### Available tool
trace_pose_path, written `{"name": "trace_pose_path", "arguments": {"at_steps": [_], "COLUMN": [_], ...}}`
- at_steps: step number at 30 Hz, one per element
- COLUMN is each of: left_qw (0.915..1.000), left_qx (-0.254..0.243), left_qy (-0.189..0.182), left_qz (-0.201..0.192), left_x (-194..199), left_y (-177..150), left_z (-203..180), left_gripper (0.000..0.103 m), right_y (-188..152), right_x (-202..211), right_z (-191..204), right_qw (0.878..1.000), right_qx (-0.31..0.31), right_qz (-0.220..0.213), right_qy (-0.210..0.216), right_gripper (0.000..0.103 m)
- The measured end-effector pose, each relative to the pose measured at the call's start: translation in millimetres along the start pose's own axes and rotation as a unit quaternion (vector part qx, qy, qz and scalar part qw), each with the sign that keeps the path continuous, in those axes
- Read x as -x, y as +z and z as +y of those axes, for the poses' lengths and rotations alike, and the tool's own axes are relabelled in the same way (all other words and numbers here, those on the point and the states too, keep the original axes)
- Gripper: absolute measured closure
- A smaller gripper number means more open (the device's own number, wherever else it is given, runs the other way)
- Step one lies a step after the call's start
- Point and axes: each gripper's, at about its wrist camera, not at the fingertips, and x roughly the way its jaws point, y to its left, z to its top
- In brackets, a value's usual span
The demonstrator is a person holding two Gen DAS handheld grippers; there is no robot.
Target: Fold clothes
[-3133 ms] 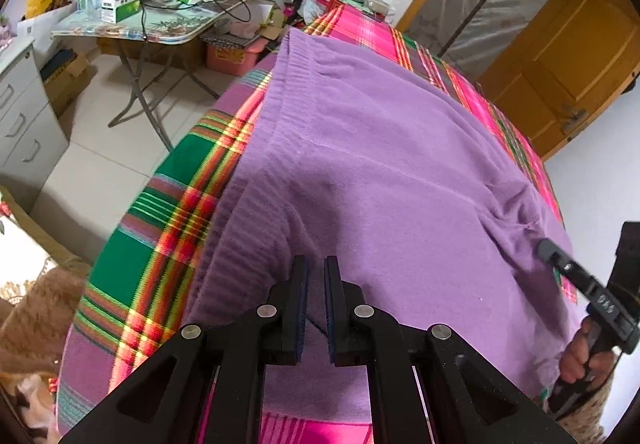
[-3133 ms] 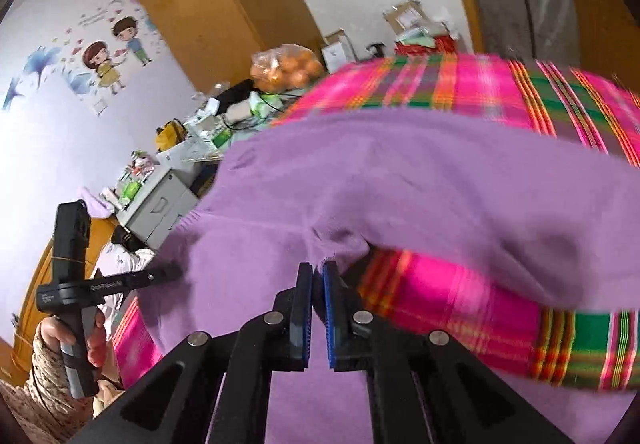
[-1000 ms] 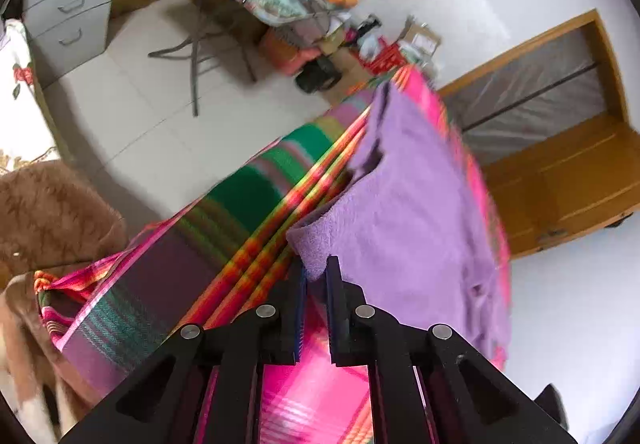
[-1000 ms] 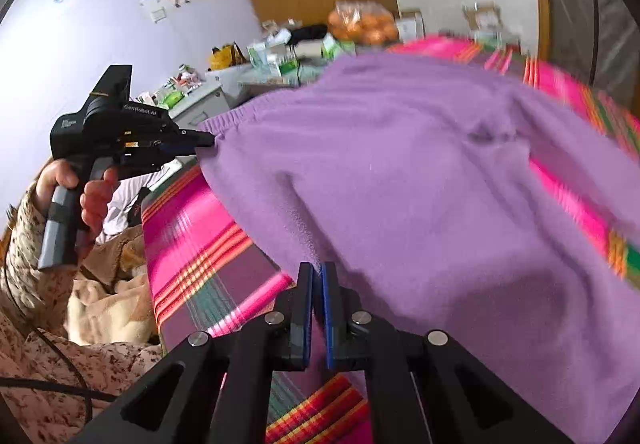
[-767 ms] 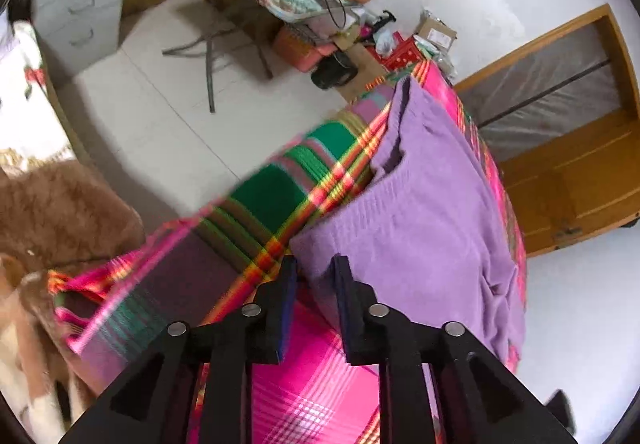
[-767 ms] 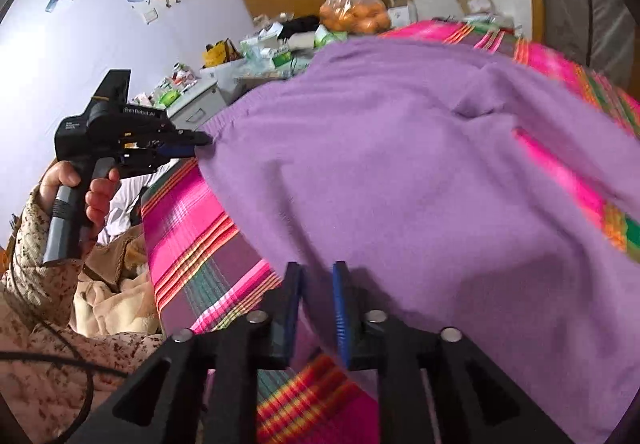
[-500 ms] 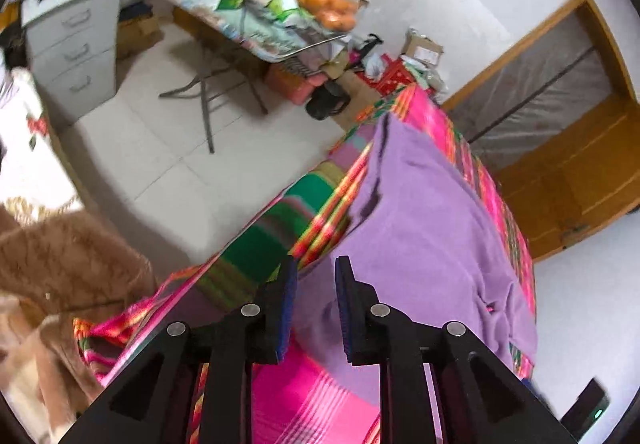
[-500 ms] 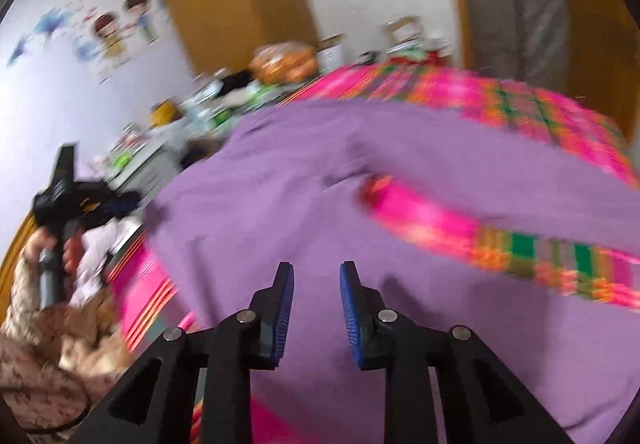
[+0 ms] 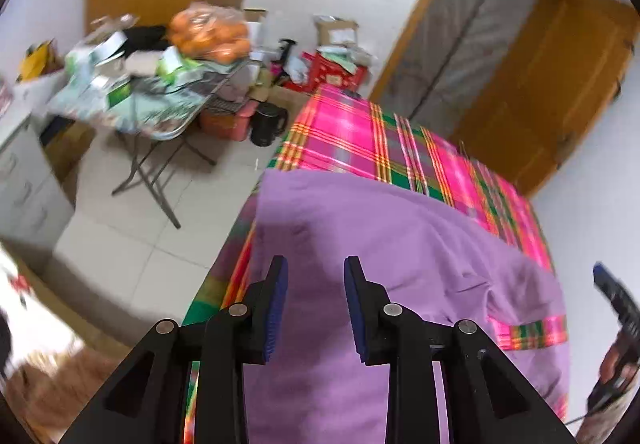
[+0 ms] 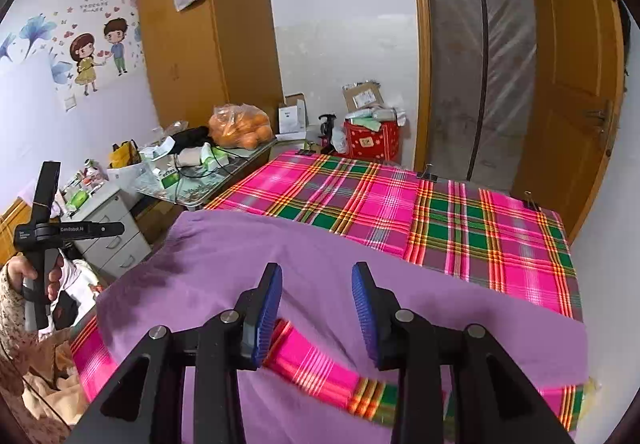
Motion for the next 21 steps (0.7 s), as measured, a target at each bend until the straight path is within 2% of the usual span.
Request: {"name": "trace_pose_path", "arguments": {"at_steps": [6, 10, 12, 14, 18, 21], "left_qw": [0.9966, 0.9904, 0.989, 0.987, 0.9774, 0.9703], "left_qx": [-0.068, -0.126, -0.132, -0.142, -0.187, -0.208], "left_qy": [0.04, 0.04, 0.026, 0.037, 0.056, 0.088], "left_qz": [0.024, 0.04, 0.062, 0.066, 0.082, 0.088], "left_x": [-51.7, -86.3, -107.7, -123.3, -150.0, -166.2], "left_y": [36.5, 55.2, 64.9, 70.4, 69.4, 69.5], "left_z": [-21.1, -35.7, -37.4, -37.5, -39.5, -39.2], "left_gripper": [0.073, 0.073, 0.073, 0.073, 0.073, 0.073], "right_y": [14.4, 20.7, 22.4, 24.6, 28.8, 31.1], "right_x": [-79.7, -134.1, -156.1, -178.1, -211.0, -229.5], "right_z": [-18.9, -30.9, -35.3, -38.9, -35.4, -27.3], "right_qw": [0.998, 0.996, 0.994, 0.992, 0.99, 0.988], "right_qx": [-0.009, -0.017, -0.022, -0.024, -0.001, 0.025], "right_qz": [0.056, 0.092, 0.106, 0.123, 0.142, 0.151], "right_qy": [-0.015, -0.013, -0.009, 0.005, 0.012, 0.013], "right_gripper": [0.066, 0.066, 0.066, 0.066, 0.066, 0.066]}}
